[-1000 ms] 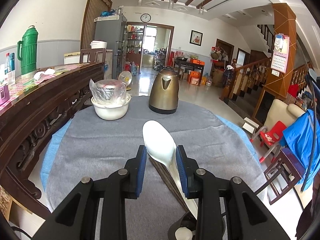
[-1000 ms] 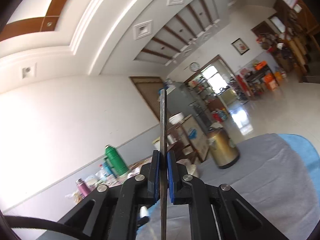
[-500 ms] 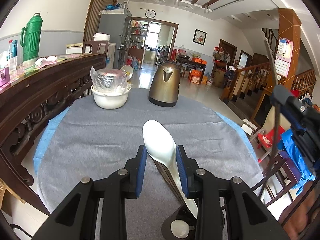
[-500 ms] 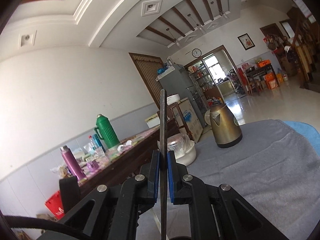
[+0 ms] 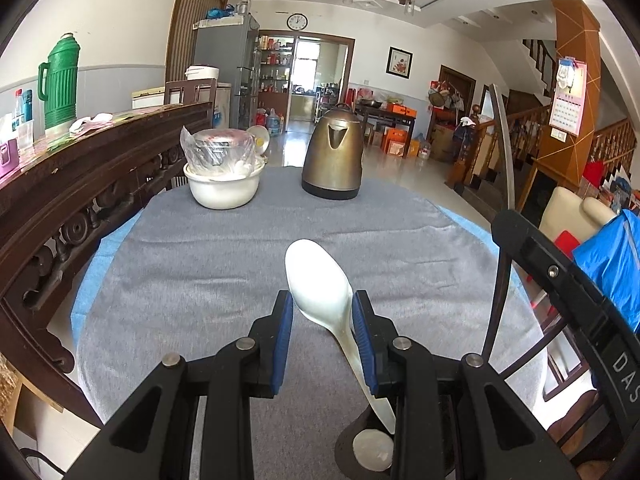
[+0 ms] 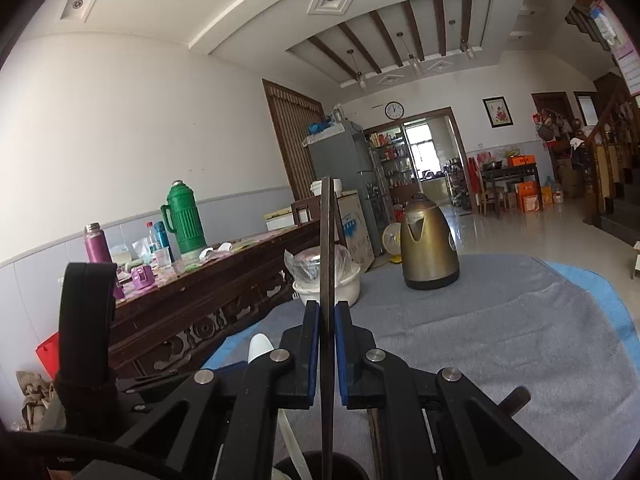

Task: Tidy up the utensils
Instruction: 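Lower the white spoon into the black cup with the left gripper while the right gripper inserts the chopstick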

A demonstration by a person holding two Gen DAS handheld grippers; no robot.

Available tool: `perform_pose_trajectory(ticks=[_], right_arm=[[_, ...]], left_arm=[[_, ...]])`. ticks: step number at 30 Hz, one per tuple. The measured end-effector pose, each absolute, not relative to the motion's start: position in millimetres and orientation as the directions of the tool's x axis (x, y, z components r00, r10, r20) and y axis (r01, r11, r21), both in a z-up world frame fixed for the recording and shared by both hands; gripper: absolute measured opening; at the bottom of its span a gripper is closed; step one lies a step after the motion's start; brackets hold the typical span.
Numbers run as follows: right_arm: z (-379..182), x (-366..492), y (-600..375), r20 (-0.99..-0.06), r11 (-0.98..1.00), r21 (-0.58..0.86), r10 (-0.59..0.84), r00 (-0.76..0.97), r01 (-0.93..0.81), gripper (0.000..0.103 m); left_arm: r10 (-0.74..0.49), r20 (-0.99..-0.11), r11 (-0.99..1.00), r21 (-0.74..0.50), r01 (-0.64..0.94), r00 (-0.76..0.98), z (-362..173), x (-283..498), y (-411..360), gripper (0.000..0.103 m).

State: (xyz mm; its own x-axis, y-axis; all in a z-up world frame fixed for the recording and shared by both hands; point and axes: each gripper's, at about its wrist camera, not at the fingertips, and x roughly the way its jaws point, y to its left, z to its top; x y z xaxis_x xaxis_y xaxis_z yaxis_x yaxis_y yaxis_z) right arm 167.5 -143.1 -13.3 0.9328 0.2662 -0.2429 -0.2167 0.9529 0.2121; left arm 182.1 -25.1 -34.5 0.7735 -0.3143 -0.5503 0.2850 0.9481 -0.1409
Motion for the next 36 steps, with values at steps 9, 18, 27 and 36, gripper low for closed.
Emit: perform_pose_trajectory(ticks=[9, 18, 27, 36], right_arm=[[-13, 155, -150, -0.276, 0.951, 0.199, 0.287, 0.917, -0.237, 0.008], [-19, 136, -157, -0.317, 0.948, 0.191, 0.306, 0.898, -0.256, 0.009], [-15, 132, -167, -0.334, 0.941, 0.219, 0.319, 0.887, -0.256, 0.009], [23, 121, -201, -0.233, 0.953, 0.233, 0.246, 0.941, -0.192, 0.010]], left_arm=[[-0.330, -0.569, 0.939, -0.118, 0.322, 0.753, -36, 172, -28, 0.032], [-0.378, -0.573, 0.915, -0.112, 0.387, 0.727, -29, 156, -32, 0.032], [-0.415, -0.546, 0.901, -0.134, 0.413, 0.728, -16, 145, -24, 0.032], [-0.359, -0.537, 0.931, -0.143, 0.337, 0.764, -12, 155, 1, 0.033]])
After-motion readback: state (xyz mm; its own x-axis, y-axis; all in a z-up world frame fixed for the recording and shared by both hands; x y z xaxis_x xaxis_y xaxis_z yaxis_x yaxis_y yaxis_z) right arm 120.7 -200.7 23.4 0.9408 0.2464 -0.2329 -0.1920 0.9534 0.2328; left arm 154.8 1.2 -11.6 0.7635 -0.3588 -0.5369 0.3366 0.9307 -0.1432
